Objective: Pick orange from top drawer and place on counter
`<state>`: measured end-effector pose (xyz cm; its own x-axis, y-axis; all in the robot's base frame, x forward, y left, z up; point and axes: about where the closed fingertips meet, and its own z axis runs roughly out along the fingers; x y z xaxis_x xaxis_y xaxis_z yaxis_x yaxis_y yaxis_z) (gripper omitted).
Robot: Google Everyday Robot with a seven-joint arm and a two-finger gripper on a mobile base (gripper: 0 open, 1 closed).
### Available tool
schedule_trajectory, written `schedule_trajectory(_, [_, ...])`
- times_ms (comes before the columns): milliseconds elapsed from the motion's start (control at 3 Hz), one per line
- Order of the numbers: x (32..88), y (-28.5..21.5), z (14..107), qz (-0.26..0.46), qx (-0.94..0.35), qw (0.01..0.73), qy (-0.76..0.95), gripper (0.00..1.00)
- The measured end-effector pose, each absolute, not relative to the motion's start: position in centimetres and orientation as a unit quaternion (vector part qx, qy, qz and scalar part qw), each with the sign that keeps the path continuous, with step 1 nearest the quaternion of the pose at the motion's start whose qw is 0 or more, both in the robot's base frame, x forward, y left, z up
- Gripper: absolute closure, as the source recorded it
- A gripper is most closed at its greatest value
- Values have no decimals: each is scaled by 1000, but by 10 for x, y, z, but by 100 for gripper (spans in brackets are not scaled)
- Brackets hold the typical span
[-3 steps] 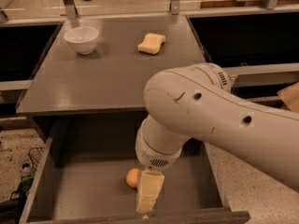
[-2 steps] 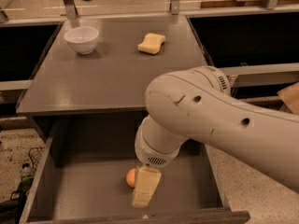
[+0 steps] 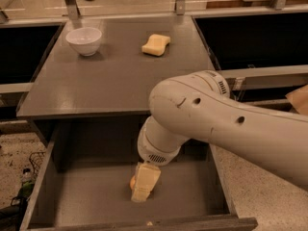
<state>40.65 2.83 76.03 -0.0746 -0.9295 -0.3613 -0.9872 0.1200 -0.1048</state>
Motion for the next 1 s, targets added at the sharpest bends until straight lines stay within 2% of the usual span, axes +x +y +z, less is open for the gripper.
schedule_trajectory(1000, [399,40,748,101,-646,188,733,0])
